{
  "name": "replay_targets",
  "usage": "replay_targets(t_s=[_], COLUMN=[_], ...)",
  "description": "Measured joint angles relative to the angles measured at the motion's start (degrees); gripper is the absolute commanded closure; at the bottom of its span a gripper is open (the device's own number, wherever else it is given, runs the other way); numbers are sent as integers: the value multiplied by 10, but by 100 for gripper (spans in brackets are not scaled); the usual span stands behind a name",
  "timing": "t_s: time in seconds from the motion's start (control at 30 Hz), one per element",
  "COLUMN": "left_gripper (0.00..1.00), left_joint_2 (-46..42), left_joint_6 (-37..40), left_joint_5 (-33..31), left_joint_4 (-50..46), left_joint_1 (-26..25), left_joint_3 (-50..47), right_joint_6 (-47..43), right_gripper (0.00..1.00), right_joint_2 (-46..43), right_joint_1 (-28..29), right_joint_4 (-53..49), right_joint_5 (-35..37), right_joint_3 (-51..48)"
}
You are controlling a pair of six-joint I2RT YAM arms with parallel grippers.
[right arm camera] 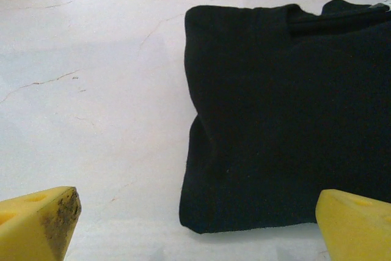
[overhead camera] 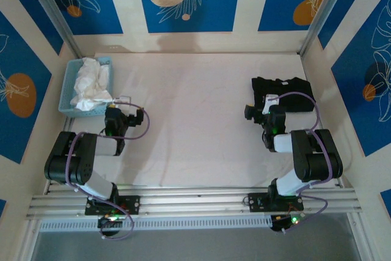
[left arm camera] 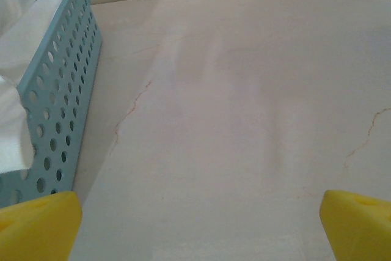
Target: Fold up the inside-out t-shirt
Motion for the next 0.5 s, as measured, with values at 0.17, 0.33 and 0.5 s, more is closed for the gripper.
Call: replay_targets(t_s=[0.17, 0.33, 0.5], left_gripper=[0, 0, 0], left_joint_2=[-4, -119, -237], left_joint_6=[0, -12, -96], left_joint_5=[0, 0, 45], left_joint_4=[-4, -110, -193], left_joint_1=[0, 0, 0], left_joint_3=[0, 5, 43], right_joint_6=[0, -1, 53], right_gripper=[1, 1, 3], right_joint_2=[-2, -79, -235], right_joint_1=[4, 27, 28], right_joint_4=[-3, -104, -207], right_joint_5=[3, 35, 30], right_joint_3=[0, 26, 75])
